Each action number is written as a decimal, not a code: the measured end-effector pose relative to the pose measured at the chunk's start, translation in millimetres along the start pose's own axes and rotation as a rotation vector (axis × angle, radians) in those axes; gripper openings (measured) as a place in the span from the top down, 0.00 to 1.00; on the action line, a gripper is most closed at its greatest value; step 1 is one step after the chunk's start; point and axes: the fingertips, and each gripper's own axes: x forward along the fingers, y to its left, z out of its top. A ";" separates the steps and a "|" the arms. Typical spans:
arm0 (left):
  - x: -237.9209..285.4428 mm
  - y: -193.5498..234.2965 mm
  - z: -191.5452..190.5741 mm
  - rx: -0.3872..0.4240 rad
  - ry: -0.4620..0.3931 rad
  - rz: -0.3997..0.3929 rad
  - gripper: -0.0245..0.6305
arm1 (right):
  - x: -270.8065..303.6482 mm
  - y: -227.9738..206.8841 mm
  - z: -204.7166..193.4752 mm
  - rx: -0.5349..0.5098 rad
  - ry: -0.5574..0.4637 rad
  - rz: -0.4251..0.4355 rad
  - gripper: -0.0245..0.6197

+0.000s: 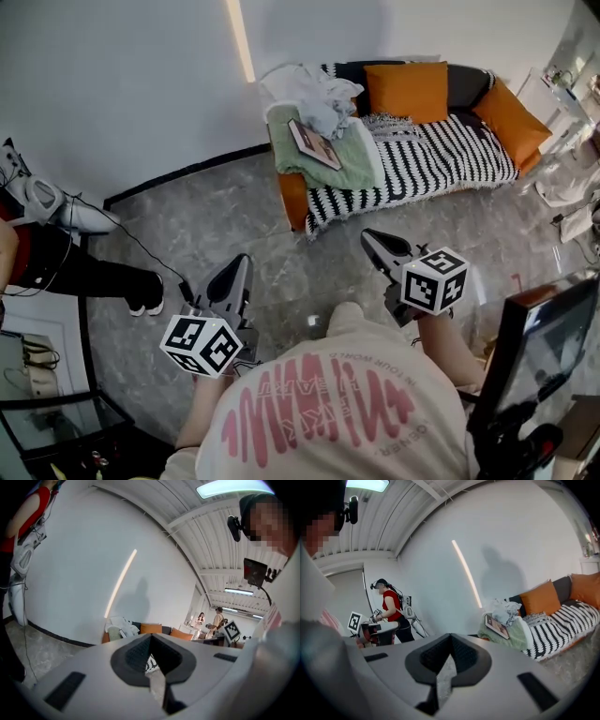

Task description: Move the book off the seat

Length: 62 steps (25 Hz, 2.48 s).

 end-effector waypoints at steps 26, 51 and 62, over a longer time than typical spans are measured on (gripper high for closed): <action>160.2 74.8 63.1 -0.049 -0.025 0.161 0.95 | 151.9 -125.4 87.5 -0.085 0.156 0.117 0.95; 280.1 165.8 103.2 -0.025 0.014 0.074 0.95 | 266.3 -181.8 106.4 0.001 0.170 0.080 0.95; 337.5 227.6 127.9 0.031 0.180 -0.188 0.95 | 300.3 -193.1 93.9 0.191 0.096 -0.178 0.95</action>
